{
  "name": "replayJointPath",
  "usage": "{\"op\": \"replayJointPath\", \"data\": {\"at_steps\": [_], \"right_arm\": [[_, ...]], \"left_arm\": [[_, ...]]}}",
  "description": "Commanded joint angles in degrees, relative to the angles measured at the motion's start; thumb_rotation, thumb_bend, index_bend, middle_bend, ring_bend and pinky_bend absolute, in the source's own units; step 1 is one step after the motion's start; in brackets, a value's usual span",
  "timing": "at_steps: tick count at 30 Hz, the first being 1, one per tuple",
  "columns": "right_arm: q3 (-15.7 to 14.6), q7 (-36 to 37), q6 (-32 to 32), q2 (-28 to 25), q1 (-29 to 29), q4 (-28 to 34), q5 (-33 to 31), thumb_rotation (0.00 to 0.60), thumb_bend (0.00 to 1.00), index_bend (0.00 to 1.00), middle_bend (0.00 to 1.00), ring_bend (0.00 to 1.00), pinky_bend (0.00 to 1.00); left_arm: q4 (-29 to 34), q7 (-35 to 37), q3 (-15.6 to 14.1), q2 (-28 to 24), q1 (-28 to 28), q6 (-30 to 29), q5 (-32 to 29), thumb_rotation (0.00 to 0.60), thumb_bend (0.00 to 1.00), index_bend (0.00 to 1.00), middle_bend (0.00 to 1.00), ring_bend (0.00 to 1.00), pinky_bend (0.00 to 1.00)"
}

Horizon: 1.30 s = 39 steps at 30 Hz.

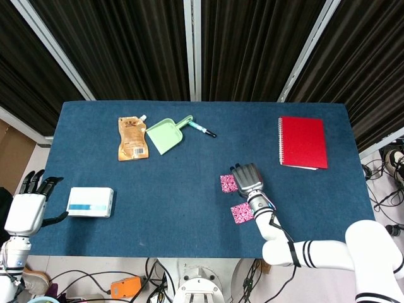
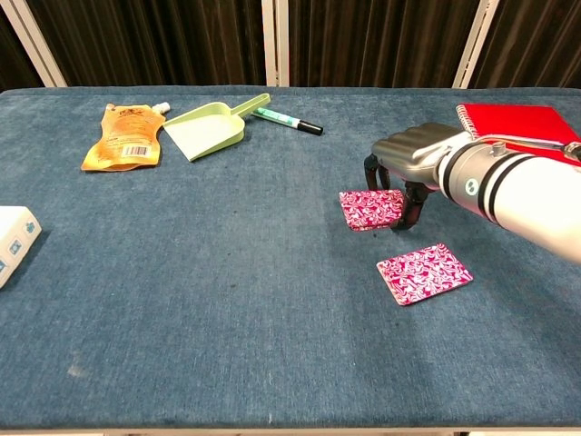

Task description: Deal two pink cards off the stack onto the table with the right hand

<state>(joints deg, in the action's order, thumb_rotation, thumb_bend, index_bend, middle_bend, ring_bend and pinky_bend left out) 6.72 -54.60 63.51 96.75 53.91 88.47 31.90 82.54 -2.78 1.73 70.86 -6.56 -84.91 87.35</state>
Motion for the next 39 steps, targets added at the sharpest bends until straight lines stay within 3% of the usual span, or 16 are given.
{"op": "replayJointPath", "data": {"at_steps": [1,12,22,27,34,39], "right_arm": [[0.3,1.1,0.4,-1.0,-0.5,1.2,0.8,0.600,0.44,0.50,0.40,0.82,1.00],[0.5,5.0,3.9,-9.7,-3.8,9.9,4.9,0.600,0.46,0.50,0.40,0.82,1.00],[-4.0,12.3,2.8,-18.9,-10.3,11.3,9.0,0.600,0.46,0.49,0.40,0.82,1.00],[-6.7,13.7,1.5,-19.7,-12.4,9.4,10.8,0.600,0.46,0.47,0.40,0.82,1.00],[-8.2,12.8,-0.9,-16.5,-13.3,4.5,10.8,0.600,0.46,0.42,0.40,0.82,1.00],[-8.8,11.2,-1.0,-15.0,-13.5,2.8,11.6,0.600,0.46,0.27,0.37,0.81,0.99]], "left_arm": [[0.0,0.0,0.0,-0.1,0.0,0.0,0.0,0.600,0.01,0.20,0.22,0.05,0.03],[0.4,0.0,0.1,-0.5,0.0,-0.2,0.0,0.600,0.00,0.20,0.22,0.05,0.03],[1.0,-0.5,0.2,-0.3,-0.5,0.0,0.3,0.600,0.00,0.20,0.22,0.05,0.03],[1.6,-1.1,0.2,-0.1,-0.6,0.1,0.5,0.600,0.00,0.20,0.22,0.05,0.03],[2.1,-1.6,0.1,0.2,-0.7,0.2,0.5,0.600,0.00,0.20,0.22,0.05,0.03],[2.2,-1.8,0.1,0.1,-0.7,0.2,0.4,0.600,0.00,0.20,0.22,0.05,0.03]]}}
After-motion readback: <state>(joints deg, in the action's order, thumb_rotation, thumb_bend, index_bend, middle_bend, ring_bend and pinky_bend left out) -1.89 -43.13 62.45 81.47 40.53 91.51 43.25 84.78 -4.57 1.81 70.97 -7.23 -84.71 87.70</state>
